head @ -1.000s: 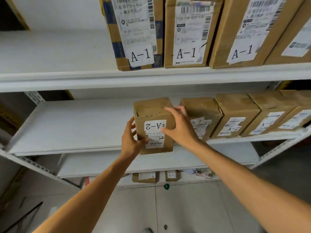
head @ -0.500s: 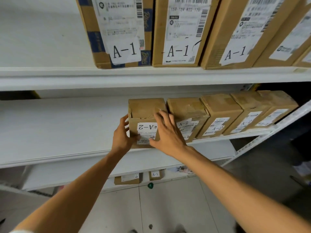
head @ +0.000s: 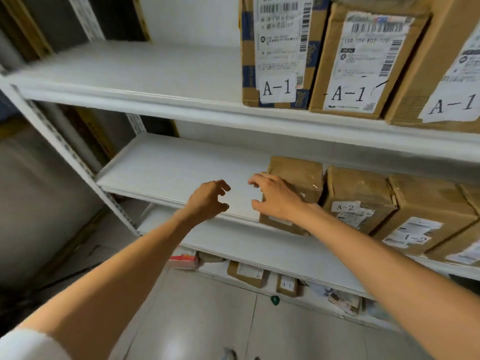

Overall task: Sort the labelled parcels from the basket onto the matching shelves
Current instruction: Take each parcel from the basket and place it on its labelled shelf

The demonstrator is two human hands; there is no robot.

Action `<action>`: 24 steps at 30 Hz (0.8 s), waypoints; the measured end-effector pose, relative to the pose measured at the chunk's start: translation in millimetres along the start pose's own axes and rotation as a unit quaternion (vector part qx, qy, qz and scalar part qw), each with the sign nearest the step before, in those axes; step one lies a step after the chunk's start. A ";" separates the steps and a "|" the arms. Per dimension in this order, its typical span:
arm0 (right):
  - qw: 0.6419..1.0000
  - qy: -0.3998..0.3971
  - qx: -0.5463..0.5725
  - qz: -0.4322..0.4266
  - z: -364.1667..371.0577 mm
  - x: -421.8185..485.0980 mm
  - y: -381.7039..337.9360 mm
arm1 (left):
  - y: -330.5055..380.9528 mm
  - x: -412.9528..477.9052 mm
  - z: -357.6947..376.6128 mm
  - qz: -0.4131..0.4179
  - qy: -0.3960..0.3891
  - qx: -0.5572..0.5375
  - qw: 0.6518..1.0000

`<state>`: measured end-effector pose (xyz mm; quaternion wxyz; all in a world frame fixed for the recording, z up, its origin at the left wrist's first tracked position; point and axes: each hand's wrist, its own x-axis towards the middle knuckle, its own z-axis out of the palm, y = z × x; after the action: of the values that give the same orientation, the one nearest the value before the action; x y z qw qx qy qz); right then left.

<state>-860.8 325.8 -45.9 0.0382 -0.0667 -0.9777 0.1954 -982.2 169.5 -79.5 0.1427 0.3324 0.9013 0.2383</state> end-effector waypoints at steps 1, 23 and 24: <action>0.999 -0.030 -0.010 -0.017 1.2 2.7 -6.3 | -6.1 -14.3 -7.2 -0.016 0.015 0.014 1.000; 0.772 -0.328 -0.035 -0.544 126.6 -216.8 -255.0 | 25.3 -554.2 95.5 -0.552 0.278 -0.076 0.782; 0.752 -0.339 -0.034 -0.565 132.2 -234.5 -266.7 | 34.3 -579.1 104.4 -0.572 0.287 -0.078 0.764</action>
<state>-673.2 -2.1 -75.7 -0.1946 0.5667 -0.7924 0.1146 -493.0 -159.1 -92.6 0.0124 -0.3415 0.9014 0.2660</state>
